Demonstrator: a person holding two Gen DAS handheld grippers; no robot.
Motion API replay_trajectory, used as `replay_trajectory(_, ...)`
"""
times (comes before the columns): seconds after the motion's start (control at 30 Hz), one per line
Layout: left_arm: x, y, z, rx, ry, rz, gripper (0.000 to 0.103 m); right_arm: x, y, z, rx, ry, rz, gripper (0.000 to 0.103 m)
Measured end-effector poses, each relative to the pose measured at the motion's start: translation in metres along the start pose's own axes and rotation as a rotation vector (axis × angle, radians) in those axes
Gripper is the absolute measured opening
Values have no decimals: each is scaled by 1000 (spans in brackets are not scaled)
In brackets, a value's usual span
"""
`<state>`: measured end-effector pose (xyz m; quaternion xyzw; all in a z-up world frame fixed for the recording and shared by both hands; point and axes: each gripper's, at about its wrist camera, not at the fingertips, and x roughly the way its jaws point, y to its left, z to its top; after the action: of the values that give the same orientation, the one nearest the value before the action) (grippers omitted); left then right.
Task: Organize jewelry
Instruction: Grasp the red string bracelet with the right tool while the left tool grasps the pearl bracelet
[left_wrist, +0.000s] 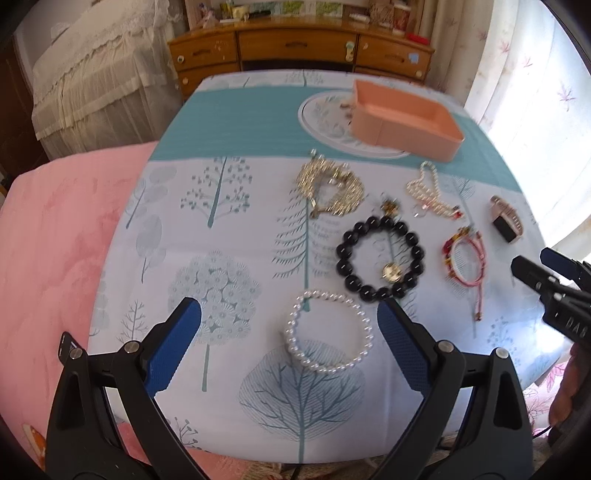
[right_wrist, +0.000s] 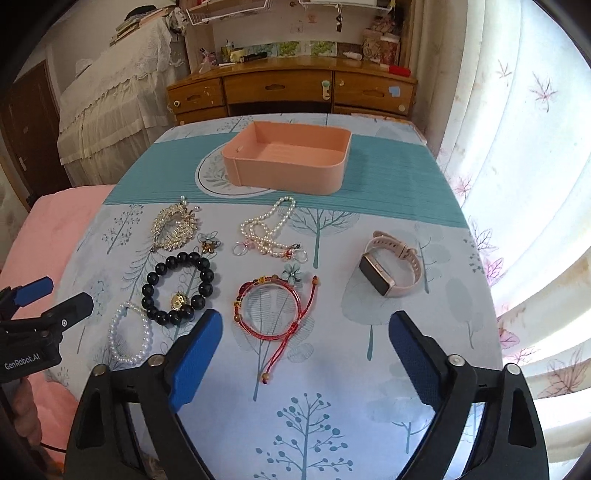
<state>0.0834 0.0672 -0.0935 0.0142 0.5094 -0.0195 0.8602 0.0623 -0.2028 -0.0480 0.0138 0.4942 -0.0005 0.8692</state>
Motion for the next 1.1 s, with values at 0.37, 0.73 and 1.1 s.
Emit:
replay_trajectory(0.37, 45, 15, -12, 14, 140, -17, 86, 73, -1, 0, -25, 161, 67, 58)
replay_trajectory(0.73, 65, 16, -7, 42, 218, -34, 58, 114, 17, 19, -123, 198, 39, 44)
replay_trajectory(1.1, 78, -1, 15, 137, 364, -106, 5, 118, 18, 20, -144, 200, 83, 10)
